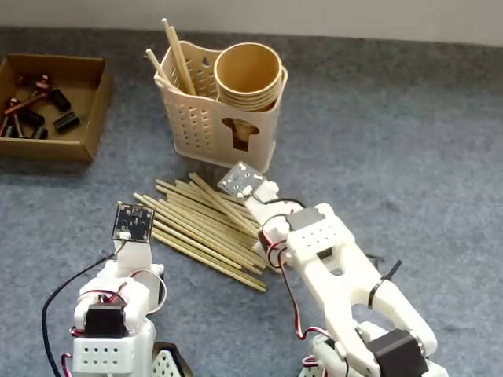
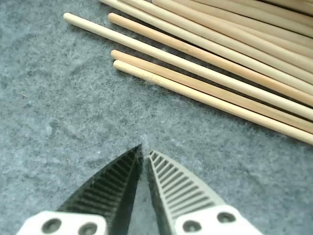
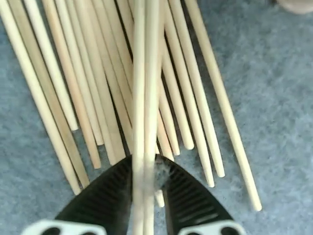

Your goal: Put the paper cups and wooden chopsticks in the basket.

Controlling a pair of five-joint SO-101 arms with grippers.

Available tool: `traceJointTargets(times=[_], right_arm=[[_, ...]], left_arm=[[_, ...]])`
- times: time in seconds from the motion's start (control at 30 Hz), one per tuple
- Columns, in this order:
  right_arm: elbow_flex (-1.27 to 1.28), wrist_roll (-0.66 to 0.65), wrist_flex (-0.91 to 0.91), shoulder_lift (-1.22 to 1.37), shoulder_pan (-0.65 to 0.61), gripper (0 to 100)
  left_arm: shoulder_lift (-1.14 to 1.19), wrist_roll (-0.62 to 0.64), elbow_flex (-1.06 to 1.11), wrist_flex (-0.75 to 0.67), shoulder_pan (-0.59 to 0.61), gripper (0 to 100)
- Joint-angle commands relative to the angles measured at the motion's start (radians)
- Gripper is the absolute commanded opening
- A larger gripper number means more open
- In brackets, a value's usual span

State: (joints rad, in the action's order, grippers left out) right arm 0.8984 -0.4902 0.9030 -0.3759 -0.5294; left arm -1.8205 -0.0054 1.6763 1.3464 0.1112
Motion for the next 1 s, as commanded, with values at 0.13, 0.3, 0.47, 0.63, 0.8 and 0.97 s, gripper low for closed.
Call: traceJointTargets(times=[0.13,0.3,0.47,0.63,0.8,0.97], right_arm=[[-0.004,-0.003,0.025,-0.025,0.012,5.7],[-0.004,-0.002,0.025,-0.025,0.01,11.5],[-0.007,0.044,0.027,-0.025,0.007,11.6],[-0.007,0.041,0.018,-0.024,-0.021,11.6],[0.027,0.041,-0.074,-0.018,-0.068,11.6],[0.058,0.041,-0.077,0.05,-0.068,11.4]], left_arm=[[-0.004,-0.005,0.019,0.008,-0.005,1],[-0.004,-0.005,0.019,0.008,-0.005,1],[-0.004,-0.005,0.019,0.008,-0.005,1],[-0.004,-0.005,0.019,0.008,-0.005,1],[-0.004,-0.005,0.019,0.008,-0.005,1],[-0.004,-0.005,0.019,0.008,-0.005,1]])
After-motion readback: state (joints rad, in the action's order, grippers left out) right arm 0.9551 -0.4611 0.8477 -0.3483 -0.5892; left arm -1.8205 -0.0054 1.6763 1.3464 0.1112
